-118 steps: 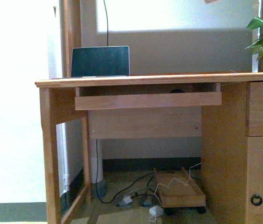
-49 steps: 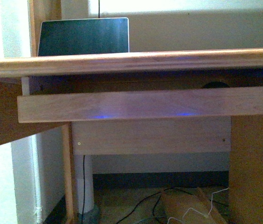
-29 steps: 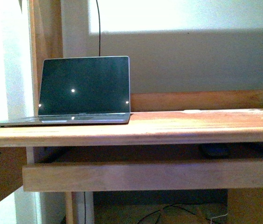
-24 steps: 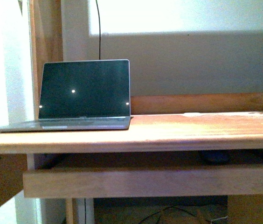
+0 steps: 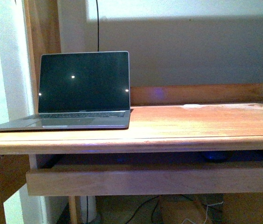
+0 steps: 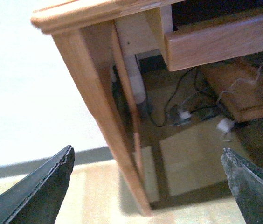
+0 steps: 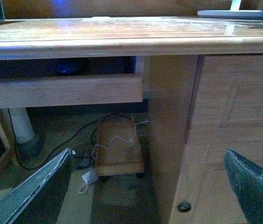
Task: Place mouse
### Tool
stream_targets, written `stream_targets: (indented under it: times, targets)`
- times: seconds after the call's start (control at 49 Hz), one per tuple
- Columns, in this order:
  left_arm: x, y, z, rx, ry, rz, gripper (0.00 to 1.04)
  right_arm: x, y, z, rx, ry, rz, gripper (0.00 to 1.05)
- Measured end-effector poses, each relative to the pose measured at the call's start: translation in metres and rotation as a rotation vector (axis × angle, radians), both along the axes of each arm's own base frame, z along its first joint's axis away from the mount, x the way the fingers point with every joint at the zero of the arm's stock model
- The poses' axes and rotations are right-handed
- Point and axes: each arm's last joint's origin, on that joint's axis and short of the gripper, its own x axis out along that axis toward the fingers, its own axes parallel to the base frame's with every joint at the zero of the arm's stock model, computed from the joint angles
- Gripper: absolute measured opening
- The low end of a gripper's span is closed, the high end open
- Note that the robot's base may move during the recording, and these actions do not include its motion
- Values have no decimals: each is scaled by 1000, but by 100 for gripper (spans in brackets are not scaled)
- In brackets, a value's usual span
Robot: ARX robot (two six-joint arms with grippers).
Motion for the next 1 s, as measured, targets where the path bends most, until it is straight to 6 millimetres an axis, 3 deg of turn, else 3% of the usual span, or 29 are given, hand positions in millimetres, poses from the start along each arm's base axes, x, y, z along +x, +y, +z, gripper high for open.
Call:
stream_targets:
  times: [0.184,0.347,0.633,1.0]
  targets:
    - [47,4,-16,453,-112,-108,97,0,0,0,0,0,0,97]
    - [77,-5,-27,689,-196,-229,97,0,0,0,0,0,0,97]
    - [119,-17,-32,841,-308,-318,97,0,0,0,0,0,0,97]
    - [161,-42,-45,855,-338,-495,97,0,0,0,0,0,0,97]
